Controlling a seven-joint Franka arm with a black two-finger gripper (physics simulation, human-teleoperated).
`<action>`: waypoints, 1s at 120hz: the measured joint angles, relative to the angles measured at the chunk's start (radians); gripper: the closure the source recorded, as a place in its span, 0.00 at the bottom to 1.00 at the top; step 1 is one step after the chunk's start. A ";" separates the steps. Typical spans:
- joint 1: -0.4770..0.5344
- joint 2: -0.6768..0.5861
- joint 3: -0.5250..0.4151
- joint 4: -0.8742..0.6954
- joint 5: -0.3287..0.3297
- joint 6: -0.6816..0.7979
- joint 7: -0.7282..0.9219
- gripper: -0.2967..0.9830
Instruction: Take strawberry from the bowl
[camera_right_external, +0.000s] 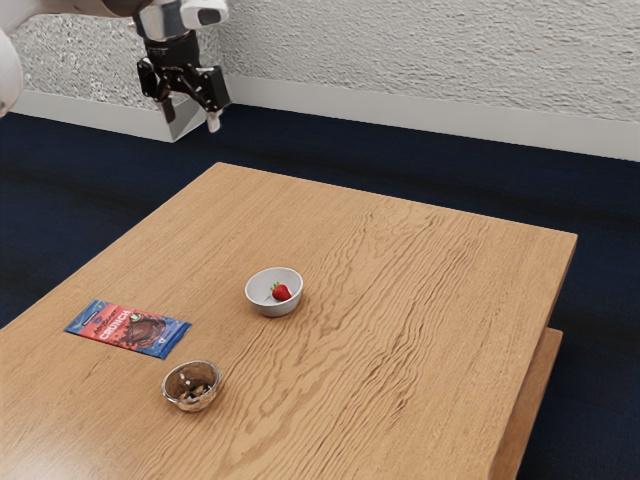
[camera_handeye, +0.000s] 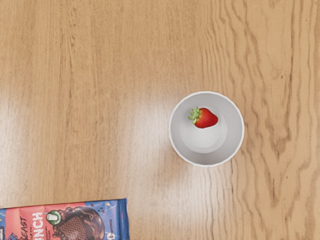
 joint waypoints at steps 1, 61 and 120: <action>0.001 0.000 0.000 0.000 0.000 0.000 0.000 0.24; -0.007 -0.005 -0.007 0.003 -0.007 -0.001 0.003 0.24; -0.076 0.016 0.002 -0.047 -0.025 0.010 -0.761 0.24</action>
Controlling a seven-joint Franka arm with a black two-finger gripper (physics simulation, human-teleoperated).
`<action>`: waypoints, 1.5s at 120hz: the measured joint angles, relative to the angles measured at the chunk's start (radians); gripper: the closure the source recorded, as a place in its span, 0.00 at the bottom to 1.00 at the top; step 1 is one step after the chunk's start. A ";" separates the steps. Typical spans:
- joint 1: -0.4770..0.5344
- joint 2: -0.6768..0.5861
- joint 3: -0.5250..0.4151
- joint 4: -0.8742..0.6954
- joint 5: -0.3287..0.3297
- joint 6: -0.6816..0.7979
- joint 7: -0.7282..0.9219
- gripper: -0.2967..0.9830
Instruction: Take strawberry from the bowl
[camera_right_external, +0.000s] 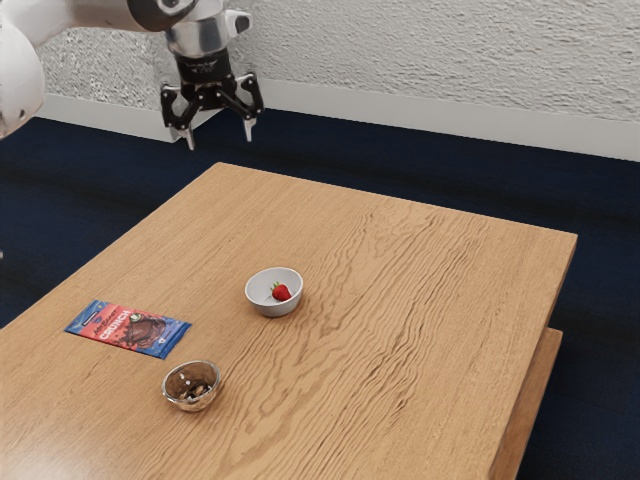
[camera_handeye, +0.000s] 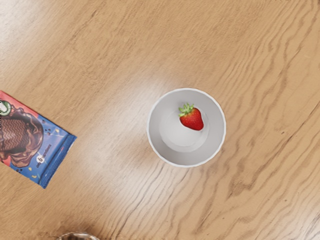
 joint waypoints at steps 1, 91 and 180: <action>-0.001 0.002 0.000 -0.002 0.000 0.002 -0.011 0.24; 0.004 0.124 0.005 -0.406 -0.019 0.574 -0.590 0.32; -0.009 0.220 0.005 -0.437 -0.014 0.662 -0.634 0.53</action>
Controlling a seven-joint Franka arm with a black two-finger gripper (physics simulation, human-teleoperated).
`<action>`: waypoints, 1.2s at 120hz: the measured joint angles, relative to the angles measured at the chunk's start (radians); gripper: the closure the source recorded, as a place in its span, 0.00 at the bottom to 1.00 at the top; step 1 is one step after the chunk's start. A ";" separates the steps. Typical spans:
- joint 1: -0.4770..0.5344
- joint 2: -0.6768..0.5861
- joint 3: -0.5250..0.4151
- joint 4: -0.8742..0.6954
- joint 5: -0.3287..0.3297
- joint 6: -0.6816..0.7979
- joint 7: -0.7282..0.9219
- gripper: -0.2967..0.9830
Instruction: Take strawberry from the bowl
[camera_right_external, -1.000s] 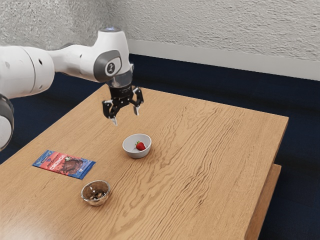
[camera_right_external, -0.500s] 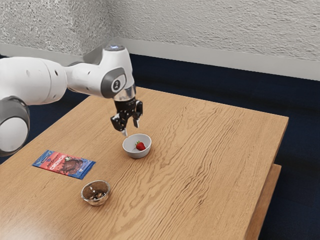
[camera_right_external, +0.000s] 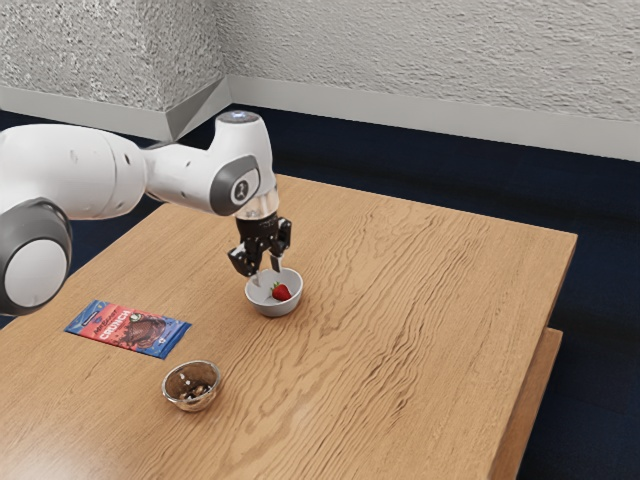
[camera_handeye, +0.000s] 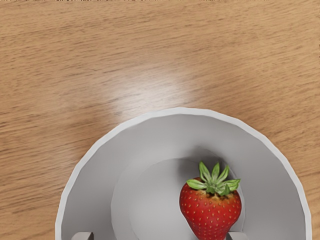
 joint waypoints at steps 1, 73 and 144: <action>0.000 0.001 0.000 0.001 0.000 0.001 0.001 0.53; 0.004 0.066 -0.002 0.014 -0.004 0.070 0.038 0.53; 0.002 0.091 -0.003 0.014 -0.009 0.092 0.052 0.54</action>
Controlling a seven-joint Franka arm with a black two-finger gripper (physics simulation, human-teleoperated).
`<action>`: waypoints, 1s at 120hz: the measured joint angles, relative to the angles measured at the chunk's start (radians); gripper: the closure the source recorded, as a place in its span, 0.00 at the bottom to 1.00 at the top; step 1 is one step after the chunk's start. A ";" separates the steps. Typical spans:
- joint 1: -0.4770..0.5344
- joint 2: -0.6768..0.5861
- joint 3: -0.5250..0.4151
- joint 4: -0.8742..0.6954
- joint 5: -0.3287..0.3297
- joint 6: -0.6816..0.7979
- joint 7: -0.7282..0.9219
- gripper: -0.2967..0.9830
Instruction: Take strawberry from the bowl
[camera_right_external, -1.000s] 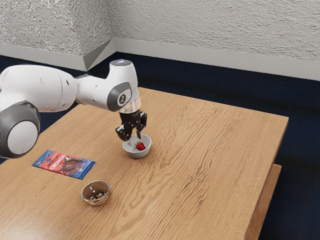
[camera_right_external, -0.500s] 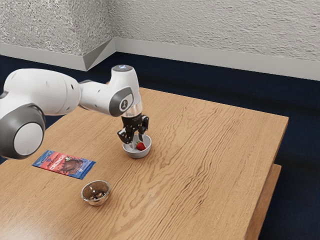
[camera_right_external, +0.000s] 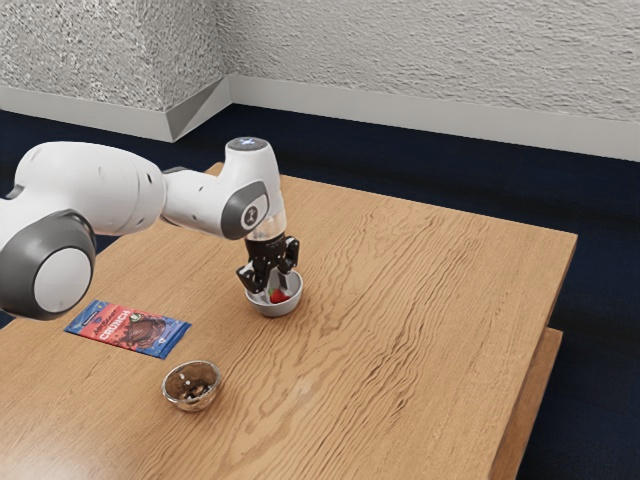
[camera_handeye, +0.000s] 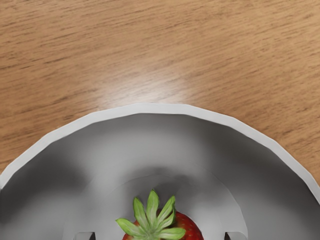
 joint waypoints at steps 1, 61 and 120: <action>0.000 0.000 0.000 0.000 0.000 0.000 0.000 0.54; 0.001 0.018 0.000 0.000 0.000 0.001 0.001 0.68; -0.113 -0.154 -0.006 0.010 0.012 -0.060 -0.008 0.78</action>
